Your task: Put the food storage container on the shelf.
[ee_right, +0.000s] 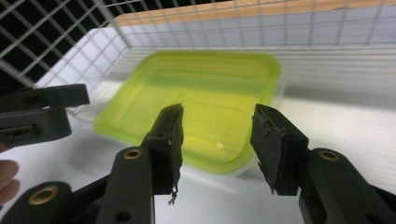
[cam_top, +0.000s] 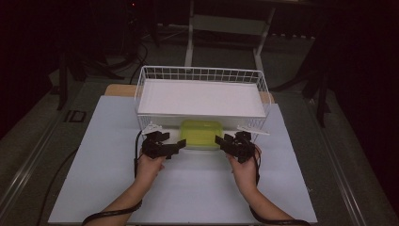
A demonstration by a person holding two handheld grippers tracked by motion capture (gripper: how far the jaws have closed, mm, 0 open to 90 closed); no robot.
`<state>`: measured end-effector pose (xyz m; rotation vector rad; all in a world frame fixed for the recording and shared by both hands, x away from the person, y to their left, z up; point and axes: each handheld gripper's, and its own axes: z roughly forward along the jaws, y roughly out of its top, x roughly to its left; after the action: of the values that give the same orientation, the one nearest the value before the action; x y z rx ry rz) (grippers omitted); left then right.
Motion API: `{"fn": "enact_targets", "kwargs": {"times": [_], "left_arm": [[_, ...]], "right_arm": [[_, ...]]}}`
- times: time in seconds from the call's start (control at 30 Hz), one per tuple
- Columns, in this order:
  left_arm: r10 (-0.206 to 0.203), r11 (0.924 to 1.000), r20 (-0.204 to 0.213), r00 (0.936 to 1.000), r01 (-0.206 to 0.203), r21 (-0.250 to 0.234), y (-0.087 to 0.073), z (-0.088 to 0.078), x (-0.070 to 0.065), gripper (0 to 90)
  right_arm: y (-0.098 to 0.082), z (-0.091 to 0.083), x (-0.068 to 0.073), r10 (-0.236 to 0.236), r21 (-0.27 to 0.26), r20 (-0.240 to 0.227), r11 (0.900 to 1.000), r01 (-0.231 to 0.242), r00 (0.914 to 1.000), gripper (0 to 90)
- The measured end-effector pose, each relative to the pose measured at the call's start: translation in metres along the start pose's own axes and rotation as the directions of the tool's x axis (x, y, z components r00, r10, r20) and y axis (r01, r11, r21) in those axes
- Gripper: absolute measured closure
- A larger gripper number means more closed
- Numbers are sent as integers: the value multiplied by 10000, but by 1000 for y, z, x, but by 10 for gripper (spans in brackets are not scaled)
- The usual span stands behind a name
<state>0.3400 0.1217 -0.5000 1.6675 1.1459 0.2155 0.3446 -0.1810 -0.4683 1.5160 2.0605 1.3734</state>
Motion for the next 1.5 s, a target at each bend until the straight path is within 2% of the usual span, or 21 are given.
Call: {"fn": "enact_targets", "kwargs": {"times": [0.03,0.1,0.17,0.2,0.23,0.27,0.33,0.43,0.53,0.6,0.73,0.87,1.07,1.23,1.5], "left_arm": [[-61,10000,195,9998,62,-56,-1,-4,-1,121],[33,9999,324,9995,-37,128,-1,-8,-5,16],[261,9994,451,9986,-272,229,-2,-13,-10,15],[485,9984,364,9982,-494,265,-4,-15,-13,15],[485,9984,364,9982,-494,265,-4,-15,-13,15],[756,9968,413,9963,-765,210,-6,-20,-18,15],[989,9950,363,9944,-994,124,-8,-26,-23,15],[1133,9935,275,9932,-1134,29,-13,-33,-27,15],[1068,9943,325,9938,-1068,-12,-19,-37,-28,15],[1318,9913,213,9911,-1316,-71,-25,-40,-30,15],[1627,9866,158,9865,-1625,-126,-31,-42,-30,15],[1850,9816,238,9825,-1835,-529,-35,-43,-28,15],[2115,9761,81,9774,-2108,-525,-38,-41,-29,15],[2051,9779,185,9786,-2041,-449,-40,-39,-29,15],[2032,9784,197,9789,-2023,-424,-40,-38,-28,15]], "right_arm": [[-1,-2,2,-3,55,-56,10000,4,10000,552],[-3,-4,8,-50,183,-279,9998,55,9996,562],[-6,-5,12,-52,243,-382,9997,62,9993,588],[-7,-4,14,-75,339,-441,9994,90,9990,598],[-7,-4,14,-75,339,-441,9994,90,9990,598],[-9,-4,16,-126,395,-470,9991,145,9988,613],[-16,-1,21,-244,583,-565,9979,276,9981,649],[-22,4,26,-469,760,-542,9958,509,9974,736],[-28,8,30,-630,959,-568,9930,683,9964,823],[-31,10,33,-692,1128,-639,9907,761,9956,897],[-35,17,38,-735,1343,-701,9875,824,9948,900],[-39,23,40,-780,1516,-746,9845,887,9942,900],[-39,42,40,-905,1614,-461,9821,968,9948,899],[-37,54,36,-919,1636,-179,9821,936,9956,900],[-29,68,31,-775,1612,25,9840,761,9970,899]]}}
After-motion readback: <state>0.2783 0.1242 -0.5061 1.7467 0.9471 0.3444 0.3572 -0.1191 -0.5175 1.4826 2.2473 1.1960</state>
